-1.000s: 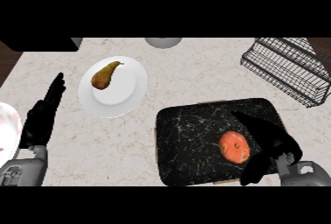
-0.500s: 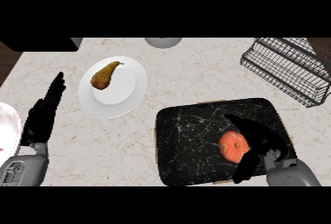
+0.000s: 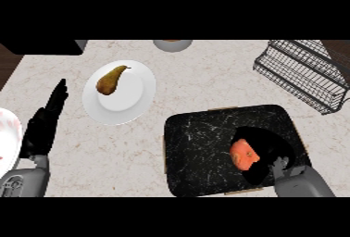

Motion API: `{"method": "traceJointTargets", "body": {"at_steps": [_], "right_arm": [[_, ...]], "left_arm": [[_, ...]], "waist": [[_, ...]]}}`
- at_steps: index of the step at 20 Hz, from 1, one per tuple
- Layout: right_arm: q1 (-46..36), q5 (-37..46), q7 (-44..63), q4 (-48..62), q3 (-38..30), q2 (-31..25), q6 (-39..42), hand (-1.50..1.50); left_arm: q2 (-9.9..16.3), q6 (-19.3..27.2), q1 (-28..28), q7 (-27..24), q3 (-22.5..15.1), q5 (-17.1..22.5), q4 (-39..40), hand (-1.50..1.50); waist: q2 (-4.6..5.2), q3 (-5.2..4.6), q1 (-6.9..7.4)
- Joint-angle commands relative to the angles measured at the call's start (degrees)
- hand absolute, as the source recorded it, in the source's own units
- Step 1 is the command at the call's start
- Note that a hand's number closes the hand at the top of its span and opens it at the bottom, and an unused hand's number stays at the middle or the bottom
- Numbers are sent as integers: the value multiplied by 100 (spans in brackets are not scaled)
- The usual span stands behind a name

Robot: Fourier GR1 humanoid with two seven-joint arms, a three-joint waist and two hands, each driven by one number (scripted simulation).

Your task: Pick the squash from the tray and place it in the tiered basket

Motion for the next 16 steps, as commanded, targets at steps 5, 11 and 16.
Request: {"method": "traceJointTargets", "body": {"at_steps": [5,11,16], "right_arm": [[-167,-264,-285,339,-384,411,84,150],[139,-786,526,-1036,-1001,548,282,150],[-1400,854,1560,277,-1490,1406,-2052,150]], "left_arm": [[-154,64,-21,189,-103,-163,-111,0],[-66,-50,88,337,70,-33,-416,0],[-151,-80,-164,-77,-83,-108,38,0]], "waist": [[52,56,8],[32,54,-21],[150,45,311]]}}
